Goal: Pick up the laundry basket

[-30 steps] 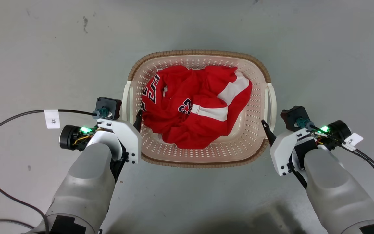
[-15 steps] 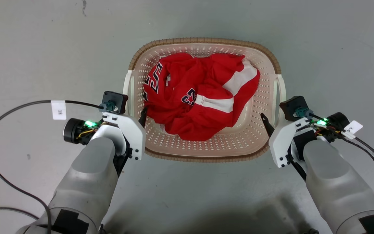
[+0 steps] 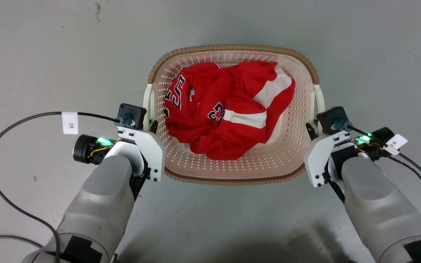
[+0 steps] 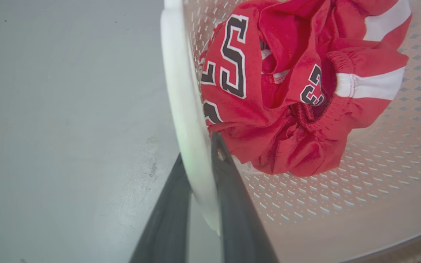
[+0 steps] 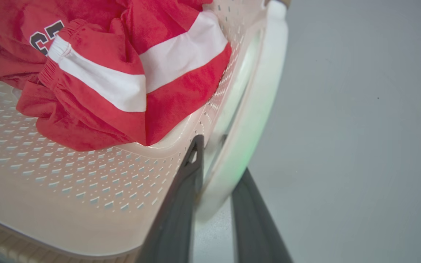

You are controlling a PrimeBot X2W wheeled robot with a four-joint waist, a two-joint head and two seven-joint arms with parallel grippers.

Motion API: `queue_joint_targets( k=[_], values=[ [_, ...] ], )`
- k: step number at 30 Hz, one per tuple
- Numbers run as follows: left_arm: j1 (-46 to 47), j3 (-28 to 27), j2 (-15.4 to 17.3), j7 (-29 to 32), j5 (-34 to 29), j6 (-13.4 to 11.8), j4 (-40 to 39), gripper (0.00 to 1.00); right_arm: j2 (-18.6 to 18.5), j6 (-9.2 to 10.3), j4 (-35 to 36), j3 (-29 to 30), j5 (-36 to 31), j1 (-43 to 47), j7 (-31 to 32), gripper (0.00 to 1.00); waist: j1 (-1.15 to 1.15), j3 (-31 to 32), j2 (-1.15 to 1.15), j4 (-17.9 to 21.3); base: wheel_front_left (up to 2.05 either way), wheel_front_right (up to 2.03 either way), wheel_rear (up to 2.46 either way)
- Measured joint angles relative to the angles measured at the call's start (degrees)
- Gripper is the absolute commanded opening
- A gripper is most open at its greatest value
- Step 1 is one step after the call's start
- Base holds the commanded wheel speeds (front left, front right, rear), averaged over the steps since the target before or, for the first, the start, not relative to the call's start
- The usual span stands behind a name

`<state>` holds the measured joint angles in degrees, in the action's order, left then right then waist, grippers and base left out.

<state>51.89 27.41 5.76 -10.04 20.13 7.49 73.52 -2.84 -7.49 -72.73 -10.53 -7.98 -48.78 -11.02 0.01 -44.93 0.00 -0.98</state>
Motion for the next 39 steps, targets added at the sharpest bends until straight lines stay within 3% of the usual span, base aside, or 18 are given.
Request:
queue_joint_targets(
  k=[9, 39],
  values=[
    [-1.8, 3.7, -0.3, 3.9, 4.1, 0.0, -0.1, 0.0, -0.1, 0.0, -0.5, -3.6, 2.9, 1.7, 2.9, 0.0, -0.01, 4.2, 0.0, -0.1, 0.0, 0.0, 0.0],
    [-12.9, 17.2, 3.5, 19.9, 20.5, -0.2, -5.1, 0.0, -0.4, 0.1, 0.7, -25.8, 25.2, 10.9, 16.2, 0.0, -0.01, 28.1, 0.0, 0.9, 0.0, 0.0, 0.0]
  ],
)
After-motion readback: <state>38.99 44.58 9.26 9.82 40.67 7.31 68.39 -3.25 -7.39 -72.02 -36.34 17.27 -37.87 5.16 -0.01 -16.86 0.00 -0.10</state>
